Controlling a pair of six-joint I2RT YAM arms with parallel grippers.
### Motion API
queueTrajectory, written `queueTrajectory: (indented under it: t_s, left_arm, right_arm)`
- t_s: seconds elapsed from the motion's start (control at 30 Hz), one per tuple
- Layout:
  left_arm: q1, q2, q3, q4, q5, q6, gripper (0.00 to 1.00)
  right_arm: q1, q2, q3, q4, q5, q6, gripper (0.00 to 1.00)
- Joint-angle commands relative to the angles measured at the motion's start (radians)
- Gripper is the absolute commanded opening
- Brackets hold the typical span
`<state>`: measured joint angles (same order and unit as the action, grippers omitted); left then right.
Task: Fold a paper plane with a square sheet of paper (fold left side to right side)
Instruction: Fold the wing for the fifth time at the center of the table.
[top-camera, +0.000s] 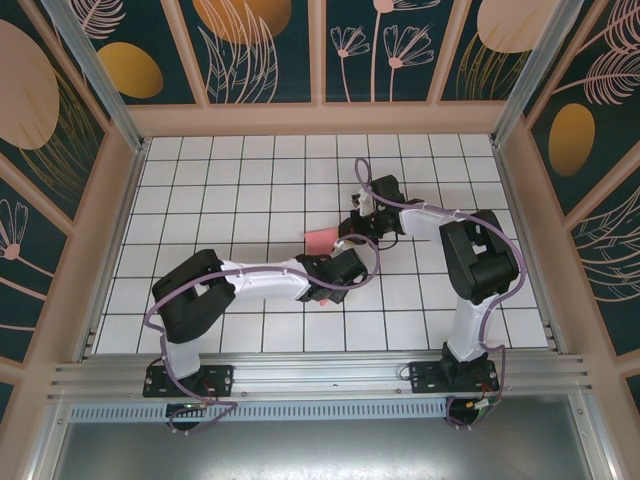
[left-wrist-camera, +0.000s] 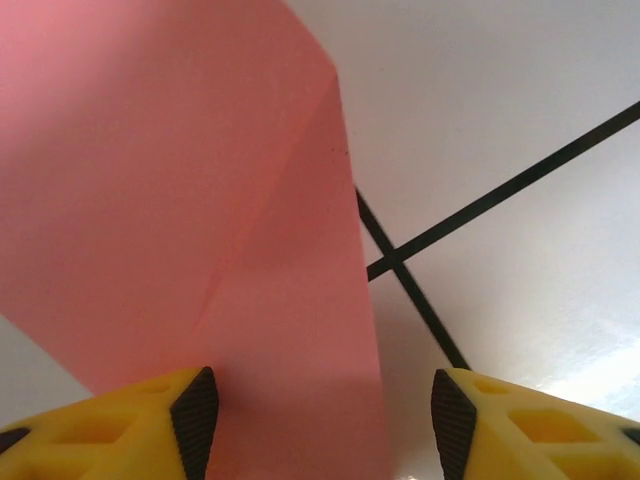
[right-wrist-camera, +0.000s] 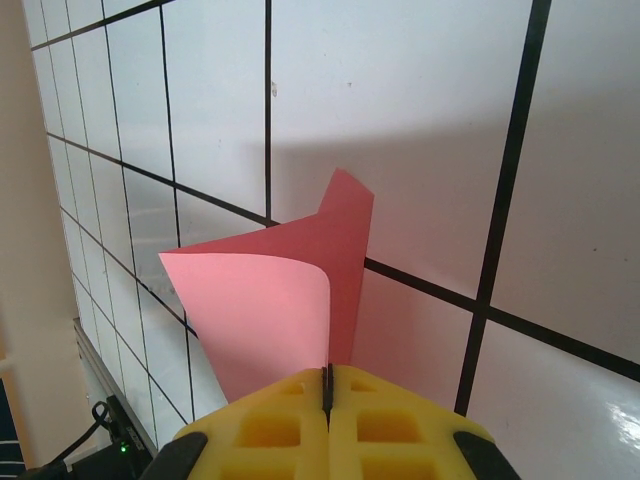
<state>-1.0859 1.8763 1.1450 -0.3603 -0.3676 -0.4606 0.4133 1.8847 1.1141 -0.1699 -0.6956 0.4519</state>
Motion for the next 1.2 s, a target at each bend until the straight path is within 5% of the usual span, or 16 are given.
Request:
queueTrajectory:
  t_s: [0.0,0.8,1.17]
  left_arm:
    - [-0.008,0.018,0.028,-0.046,-0.062,-0.024,0.58]
    - [-0.008,0.029,0.003,0.009,-0.008,-0.056,0.16]
    - [0.067,-0.034,-0.066,0.133,0.185,-0.090,0.11]
  right_arm:
    - [0.009,0.021,0.036,-0.025,0.013,0.001,0.00]
    - [0.008,0.022,0.057,-0.039,0.041,-0.019,0.04]
    - [-0.070,-0.223,-0.087,0.115,0.154,0.003,0.57]
